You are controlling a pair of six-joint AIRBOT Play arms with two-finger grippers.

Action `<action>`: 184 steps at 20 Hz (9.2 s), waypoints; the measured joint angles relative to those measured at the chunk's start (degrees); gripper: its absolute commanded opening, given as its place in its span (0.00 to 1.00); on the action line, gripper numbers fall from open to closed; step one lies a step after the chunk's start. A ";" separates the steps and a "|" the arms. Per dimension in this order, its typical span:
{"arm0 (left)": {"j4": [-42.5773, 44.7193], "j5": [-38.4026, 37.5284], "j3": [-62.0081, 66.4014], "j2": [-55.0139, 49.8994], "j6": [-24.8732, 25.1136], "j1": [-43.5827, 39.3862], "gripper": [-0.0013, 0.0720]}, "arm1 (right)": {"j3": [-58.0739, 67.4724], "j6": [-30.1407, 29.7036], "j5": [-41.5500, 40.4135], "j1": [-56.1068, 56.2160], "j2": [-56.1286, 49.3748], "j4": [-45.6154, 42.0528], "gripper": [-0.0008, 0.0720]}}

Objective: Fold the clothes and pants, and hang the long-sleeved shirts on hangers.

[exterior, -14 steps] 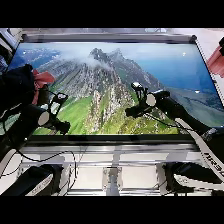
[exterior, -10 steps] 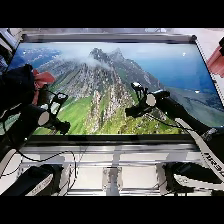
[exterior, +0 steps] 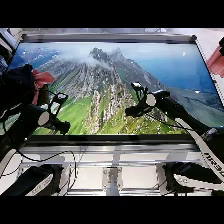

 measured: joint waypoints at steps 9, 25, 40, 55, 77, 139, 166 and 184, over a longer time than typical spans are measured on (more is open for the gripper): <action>3.65 11.98 -0.15 -0.74 0.07 0.00 0.45 | 0.00 0.00 -2.34 0.00 0.00 0.00 0.03; 23.56 30.62 6.58 -20.90 4.72 22.99 0.88 | 0.00 0.02 -3.80 0.00 -0.02 0.20 0.03; 25.51 33.66 18.64 -29.81 3.21 32.22 0.86 | 0.00 0.02 -3.89 0.02 0.00 3.06 0.03; 25.46 37.53 18.86 -35.21 4.09 33.88 0.32 | 0.00 0.00 -3.91 0.02 0.00 3.10 0.03; -16.48 -6.45 63.82 -8.76 31.93 4.52 0.11 | 11.04 -17.31 13.27 0.02 20.52 -0.07 0.21; 13.11 -14.62 66.64 -28.09 0.52 -17.18 0.11 | 5.84 -3.98 -37.33 26.95 -3.37 8.50 0.66; 13.07 -16.90 66.64 -28.09 1.97 -16.70 0.11 | 5.88 -7.67 -44.68 30.67 -12.83 8.48 0.53; 13.73 -13.90 66.64 -28.09 2.01 -16.13 0.11 | 10.27 -6.82 -40.83 30.84 -19.37 26.91 0.03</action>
